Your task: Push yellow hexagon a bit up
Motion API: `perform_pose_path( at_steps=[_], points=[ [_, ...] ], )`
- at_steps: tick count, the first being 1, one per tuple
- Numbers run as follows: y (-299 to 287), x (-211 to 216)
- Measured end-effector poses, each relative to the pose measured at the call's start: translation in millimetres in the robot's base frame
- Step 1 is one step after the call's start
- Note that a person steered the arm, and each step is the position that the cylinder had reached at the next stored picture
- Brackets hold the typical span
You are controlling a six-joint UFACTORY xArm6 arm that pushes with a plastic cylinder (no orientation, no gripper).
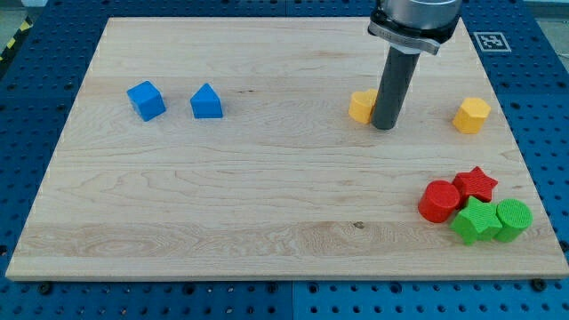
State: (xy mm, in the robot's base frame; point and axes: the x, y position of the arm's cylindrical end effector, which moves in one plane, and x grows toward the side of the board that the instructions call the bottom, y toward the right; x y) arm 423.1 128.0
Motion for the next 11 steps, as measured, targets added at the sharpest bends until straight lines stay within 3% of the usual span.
perform_pose_path(
  at_steps=[1, 3, 4, 11],
  points=[
    [13, 8],
    [115, 28],
    [138, 28],
    [112, 24]
  ],
)
